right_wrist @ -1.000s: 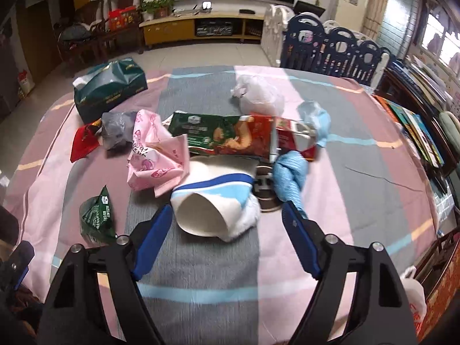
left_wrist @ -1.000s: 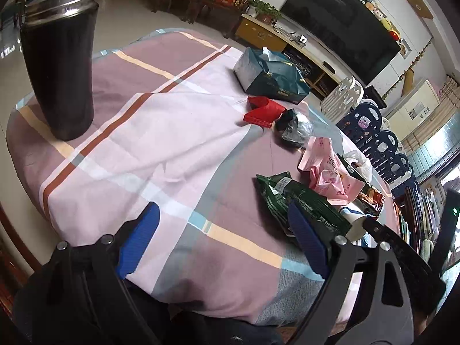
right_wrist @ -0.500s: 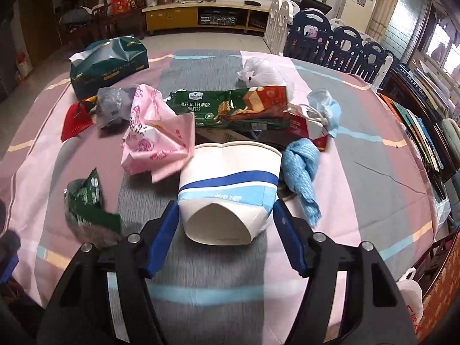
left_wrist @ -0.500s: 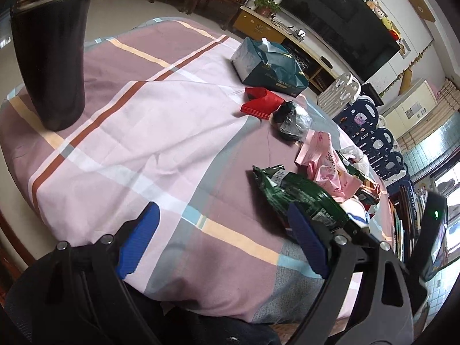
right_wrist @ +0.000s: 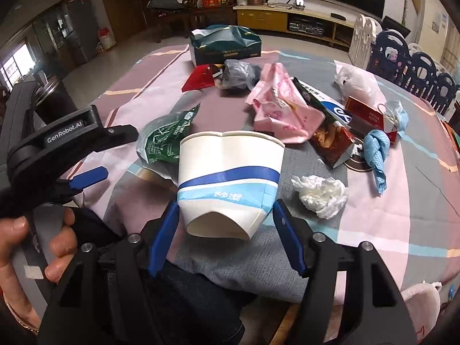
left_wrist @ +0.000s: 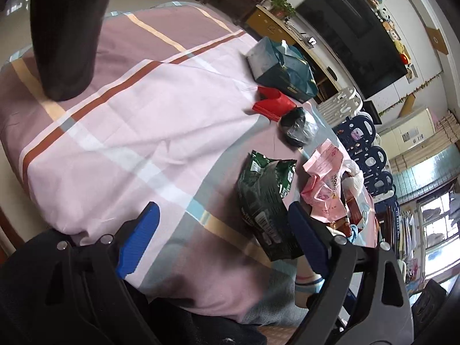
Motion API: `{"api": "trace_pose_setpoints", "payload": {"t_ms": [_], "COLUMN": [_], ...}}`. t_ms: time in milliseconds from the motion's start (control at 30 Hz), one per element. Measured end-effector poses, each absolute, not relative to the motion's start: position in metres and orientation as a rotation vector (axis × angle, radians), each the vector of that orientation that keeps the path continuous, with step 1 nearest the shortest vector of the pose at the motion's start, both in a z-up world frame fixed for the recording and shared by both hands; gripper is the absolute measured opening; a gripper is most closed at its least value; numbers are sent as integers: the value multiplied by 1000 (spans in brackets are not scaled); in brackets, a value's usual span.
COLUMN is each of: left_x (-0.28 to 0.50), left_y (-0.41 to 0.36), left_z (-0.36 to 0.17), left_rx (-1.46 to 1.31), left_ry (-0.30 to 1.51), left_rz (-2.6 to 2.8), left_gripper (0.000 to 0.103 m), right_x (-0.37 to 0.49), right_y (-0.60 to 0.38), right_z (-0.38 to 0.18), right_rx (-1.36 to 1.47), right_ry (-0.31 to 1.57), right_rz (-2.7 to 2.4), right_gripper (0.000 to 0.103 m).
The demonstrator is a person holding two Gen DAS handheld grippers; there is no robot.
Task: Collect trash
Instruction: 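Grasp the white paper cup with the right tool while the left tool grasps the green snack bag, then carry the paper cup and green bag over the wastebasket and release both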
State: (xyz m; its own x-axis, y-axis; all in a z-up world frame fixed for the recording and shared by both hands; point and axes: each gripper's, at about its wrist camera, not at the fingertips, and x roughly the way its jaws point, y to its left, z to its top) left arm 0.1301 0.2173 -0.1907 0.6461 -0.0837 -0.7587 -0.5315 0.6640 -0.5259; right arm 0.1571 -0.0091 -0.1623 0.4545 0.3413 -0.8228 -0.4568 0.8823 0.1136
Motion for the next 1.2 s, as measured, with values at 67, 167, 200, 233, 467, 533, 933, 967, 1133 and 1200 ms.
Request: {"api": "trace_pose_setpoints", "payload": {"t_ms": [67,167,200,233,467,533,933,967,1133,1200], "left_x": [132,151,160,167,201,210,234,232,213,200], "left_y": [216,210,205,201,179,175,149,150,153,151], "left_z": [-190,-193,-194,-194,-203,-203,-205,-203,-183,-170], "left_rx": [-817,-806,-800,-783,-694,-706,-741,-754,-751,-722], "left_ry": [851,897,916,935,1053,1043,983,964,831,770], "left_rz": [288,230,197,179,102,75,-99,-112,-94,-78], "left_gripper": [91,92,92,92,91,91,46,45,42,42], "right_x": [159,160,159,159,155,153,149,148,144,142], "right_y": [-24,-47,-55,-62,-101,-101,-104,-104,-108,-108], "right_z": [-161,-161,-160,-159,-156,-156,-154,-153,-148,-146], "right_rx": [-85,-44,-38,-24,72,71,55,52,62,64], "right_ry": [994,1006,1006,1007,1021,1025,1020,1018,1001,994], "right_rz": [454,416,392,377,317,312,271,268,245,234], "right_gripper": [66,66,66,66,66,66,66,66,66,66]}}
